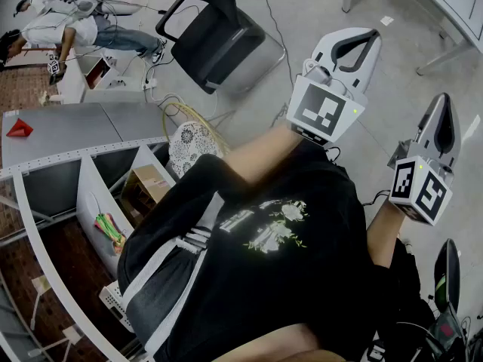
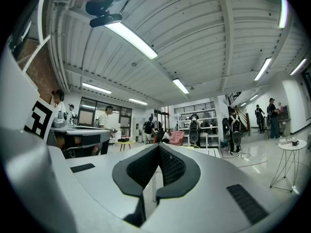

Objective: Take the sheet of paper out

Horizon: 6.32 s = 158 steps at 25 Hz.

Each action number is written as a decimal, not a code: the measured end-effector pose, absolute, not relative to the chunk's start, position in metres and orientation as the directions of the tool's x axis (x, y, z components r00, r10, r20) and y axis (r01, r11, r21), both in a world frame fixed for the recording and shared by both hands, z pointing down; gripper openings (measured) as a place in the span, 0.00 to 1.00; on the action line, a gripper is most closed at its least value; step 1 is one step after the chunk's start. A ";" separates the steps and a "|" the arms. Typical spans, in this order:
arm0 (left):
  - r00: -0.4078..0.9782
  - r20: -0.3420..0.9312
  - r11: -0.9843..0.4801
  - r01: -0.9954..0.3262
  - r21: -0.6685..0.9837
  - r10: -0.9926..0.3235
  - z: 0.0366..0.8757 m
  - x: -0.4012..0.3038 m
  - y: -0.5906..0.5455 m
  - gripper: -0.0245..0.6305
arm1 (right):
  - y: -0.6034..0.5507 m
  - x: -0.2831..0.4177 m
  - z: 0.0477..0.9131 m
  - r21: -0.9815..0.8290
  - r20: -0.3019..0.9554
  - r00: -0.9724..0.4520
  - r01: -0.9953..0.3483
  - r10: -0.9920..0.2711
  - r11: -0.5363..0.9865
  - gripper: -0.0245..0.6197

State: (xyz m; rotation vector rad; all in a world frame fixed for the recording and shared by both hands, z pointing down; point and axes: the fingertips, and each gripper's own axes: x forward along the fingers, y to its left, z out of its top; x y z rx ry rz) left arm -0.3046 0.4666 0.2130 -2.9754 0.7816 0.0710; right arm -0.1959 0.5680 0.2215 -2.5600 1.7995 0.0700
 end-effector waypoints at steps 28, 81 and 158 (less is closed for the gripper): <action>0.861 -0.043 -0.857 -0.509 -0.078 -0.507 0.222 -0.314 0.464 0.03 | 0.551 -0.214 0.239 -0.002 -0.032 0.280 -0.960 -0.959 -0.280 0.04; 0.835 -0.015 -0.835 -0.550 -0.008 -0.550 0.240 -0.308 0.195 0.03 | 0.274 -0.199 0.244 0.000 0.052 0.231 -0.973 -0.972 -0.231 0.04; 0.848 0.039 -0.849 -0.528 -0.024 -0.528 0.232 0.065 -0.054 0.03 | 0.008 0.147 0.242 0.003 0.053 0.172 -0.985 -0.984 -0.172 0.04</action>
